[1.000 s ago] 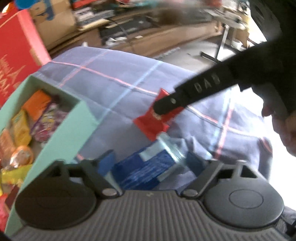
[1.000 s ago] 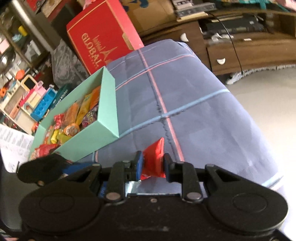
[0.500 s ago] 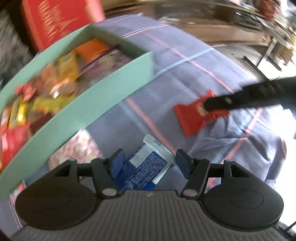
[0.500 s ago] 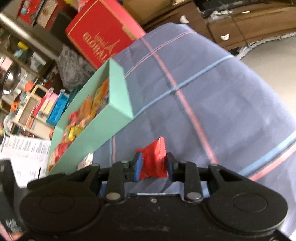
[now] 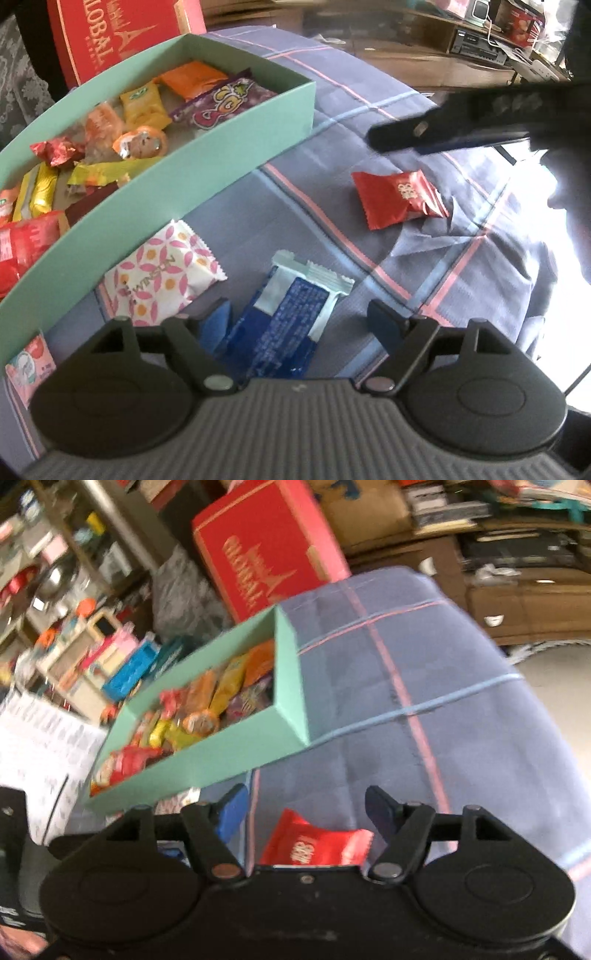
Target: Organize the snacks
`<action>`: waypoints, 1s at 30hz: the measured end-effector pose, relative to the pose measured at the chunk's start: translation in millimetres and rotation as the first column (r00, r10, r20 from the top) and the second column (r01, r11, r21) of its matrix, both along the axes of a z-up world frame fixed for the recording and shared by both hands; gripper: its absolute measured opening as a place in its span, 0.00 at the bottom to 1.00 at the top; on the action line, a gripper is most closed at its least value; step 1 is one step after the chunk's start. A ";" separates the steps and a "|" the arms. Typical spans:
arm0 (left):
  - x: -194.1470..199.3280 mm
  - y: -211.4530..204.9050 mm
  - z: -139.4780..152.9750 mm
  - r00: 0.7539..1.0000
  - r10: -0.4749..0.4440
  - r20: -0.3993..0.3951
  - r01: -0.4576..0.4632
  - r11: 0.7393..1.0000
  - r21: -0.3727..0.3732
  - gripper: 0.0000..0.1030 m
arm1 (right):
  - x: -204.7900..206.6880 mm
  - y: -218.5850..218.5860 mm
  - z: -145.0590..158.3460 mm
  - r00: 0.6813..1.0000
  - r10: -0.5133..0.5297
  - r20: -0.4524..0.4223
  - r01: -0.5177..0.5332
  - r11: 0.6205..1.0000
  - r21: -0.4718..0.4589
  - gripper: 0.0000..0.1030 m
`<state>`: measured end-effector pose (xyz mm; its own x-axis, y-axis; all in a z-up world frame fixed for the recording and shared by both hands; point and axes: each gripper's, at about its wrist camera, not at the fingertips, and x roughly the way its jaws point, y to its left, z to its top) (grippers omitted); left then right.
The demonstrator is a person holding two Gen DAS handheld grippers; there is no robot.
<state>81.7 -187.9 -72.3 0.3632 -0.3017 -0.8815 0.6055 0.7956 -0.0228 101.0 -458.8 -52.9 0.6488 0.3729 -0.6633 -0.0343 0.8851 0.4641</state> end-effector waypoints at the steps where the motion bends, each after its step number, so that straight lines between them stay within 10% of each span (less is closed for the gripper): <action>1: 0.8 1.8 -0.2 1.000 0.003 0.001 -0.003 1.000 0.001 0.75 | 4.9 5.4 -4.8 1.000 0.026 -0.016 -0.026 1.000 -0.016 0.68; 6: 3.5 10.9 1.2 0.999 0.029 0.021 -0.029 0.999 -0.020 0.46 | -2.5 18.0 -7.8 0.995 0.079 -0.058 -0.082 0.996 -0.041 0.68; 18: -1.3 8.9 -0.4 0.998 0.030 0.051 -0.029 0.999 -0.029 0.49 | -32.5 55.8 -3.0 0.996 0.087 -0.035 -0.094 0.943 -0.321 0.41; 30: -7.7 44.2 25.3 0.991 0.127 0.052 -0.119 0.985 -0.127 0.36 | -45.2 66.3 8.9 0.999 0.031 -0.041 -0.041 0.959 -0.282 0.35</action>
